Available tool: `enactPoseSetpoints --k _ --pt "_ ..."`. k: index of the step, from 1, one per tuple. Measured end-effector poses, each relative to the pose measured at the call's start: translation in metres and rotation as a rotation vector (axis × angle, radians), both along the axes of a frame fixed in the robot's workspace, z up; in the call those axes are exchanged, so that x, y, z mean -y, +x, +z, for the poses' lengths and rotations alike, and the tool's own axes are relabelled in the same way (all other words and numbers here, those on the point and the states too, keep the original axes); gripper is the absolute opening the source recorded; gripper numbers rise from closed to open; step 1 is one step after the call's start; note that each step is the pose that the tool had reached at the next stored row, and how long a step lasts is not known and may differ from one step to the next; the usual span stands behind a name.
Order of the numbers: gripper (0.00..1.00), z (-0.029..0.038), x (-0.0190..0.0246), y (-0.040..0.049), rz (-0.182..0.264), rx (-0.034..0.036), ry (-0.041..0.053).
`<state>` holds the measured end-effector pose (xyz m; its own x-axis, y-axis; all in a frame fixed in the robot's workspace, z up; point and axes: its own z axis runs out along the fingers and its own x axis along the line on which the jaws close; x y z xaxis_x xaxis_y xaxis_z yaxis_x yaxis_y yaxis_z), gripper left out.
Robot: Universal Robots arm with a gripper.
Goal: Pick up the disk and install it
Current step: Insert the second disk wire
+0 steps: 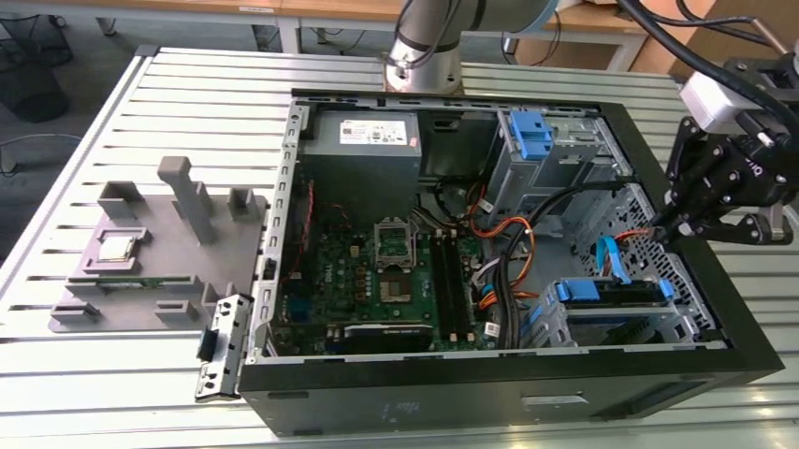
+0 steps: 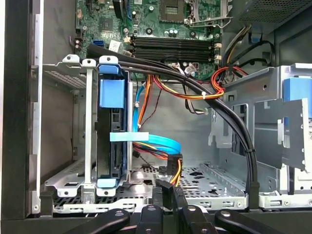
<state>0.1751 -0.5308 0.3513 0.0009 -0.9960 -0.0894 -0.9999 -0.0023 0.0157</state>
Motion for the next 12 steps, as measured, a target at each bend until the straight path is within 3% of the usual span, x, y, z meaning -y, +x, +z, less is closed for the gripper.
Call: enactPoseSetpoints --k 6,12 --pt "0.23 -0.0045 0.0000 -0.0002 0.000 0.0000 -0.0006" --pt "0.23 -0.0054 0.0004 -0.0081 0.000 0.0005 -0.0004"
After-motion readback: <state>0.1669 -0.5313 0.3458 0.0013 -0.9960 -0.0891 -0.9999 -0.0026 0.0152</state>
